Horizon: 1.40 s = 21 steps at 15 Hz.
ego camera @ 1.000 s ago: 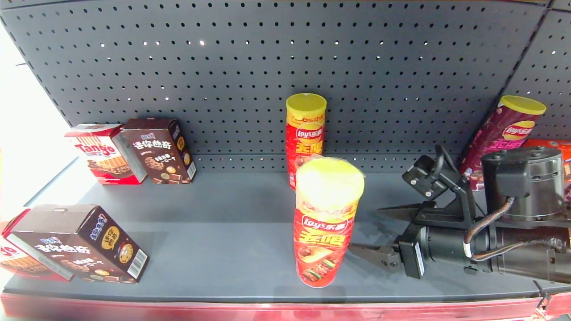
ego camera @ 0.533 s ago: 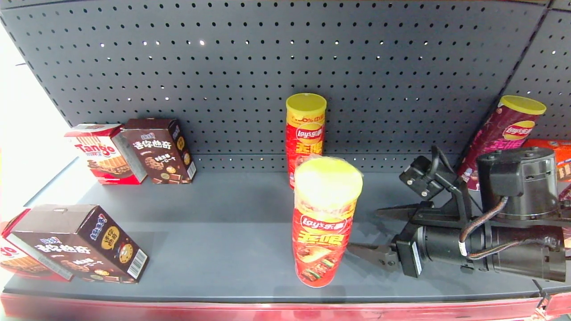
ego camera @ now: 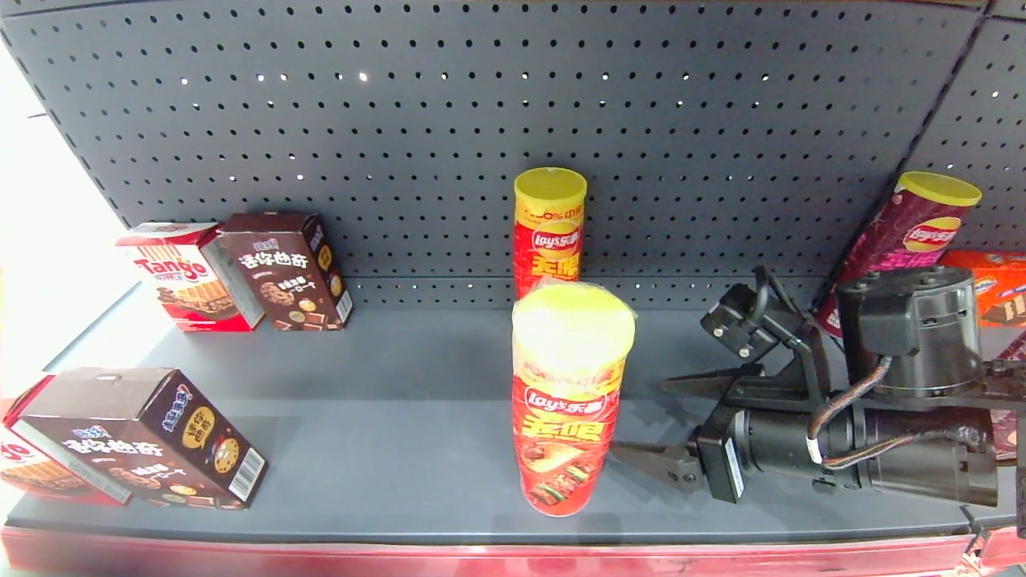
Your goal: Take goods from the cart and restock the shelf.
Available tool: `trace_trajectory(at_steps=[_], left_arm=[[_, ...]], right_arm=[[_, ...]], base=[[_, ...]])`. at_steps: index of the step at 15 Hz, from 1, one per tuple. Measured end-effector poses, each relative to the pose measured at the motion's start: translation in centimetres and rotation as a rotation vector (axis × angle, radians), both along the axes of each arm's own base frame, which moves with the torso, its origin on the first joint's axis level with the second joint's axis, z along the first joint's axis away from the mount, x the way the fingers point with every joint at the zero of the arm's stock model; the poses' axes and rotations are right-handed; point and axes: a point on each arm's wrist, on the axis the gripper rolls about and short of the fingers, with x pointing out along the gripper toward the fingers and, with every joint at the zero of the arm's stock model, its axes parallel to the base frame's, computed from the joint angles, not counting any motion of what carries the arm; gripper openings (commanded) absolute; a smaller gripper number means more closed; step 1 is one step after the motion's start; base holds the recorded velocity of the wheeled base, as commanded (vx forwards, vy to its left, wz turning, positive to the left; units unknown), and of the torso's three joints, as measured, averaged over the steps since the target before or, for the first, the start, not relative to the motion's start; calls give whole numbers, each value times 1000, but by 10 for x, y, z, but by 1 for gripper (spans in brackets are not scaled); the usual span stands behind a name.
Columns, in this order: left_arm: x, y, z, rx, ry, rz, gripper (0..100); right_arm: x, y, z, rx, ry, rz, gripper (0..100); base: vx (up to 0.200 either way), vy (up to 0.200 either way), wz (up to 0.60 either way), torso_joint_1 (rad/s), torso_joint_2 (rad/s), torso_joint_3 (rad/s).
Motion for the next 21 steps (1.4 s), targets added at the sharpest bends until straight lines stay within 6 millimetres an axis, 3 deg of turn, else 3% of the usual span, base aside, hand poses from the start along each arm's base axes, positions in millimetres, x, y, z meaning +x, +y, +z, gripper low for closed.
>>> trace_trajectory(at_steps=[16,19,21], left_arm=[[0,0,0,-3,0,2,100],[0,0,0,-2,1,2,100],[0,0,0,-1,1,1,100]], right_arm=[[-7,-10,2,3,-8,-34,100],[-11,-24,8,19,-32,-83,100],[-25,-42,10,35,-55,-114,100]], base=[[0,0,0,0,0,0],[0,0,0,0,0,0],[0,0,0,0,0,0]])
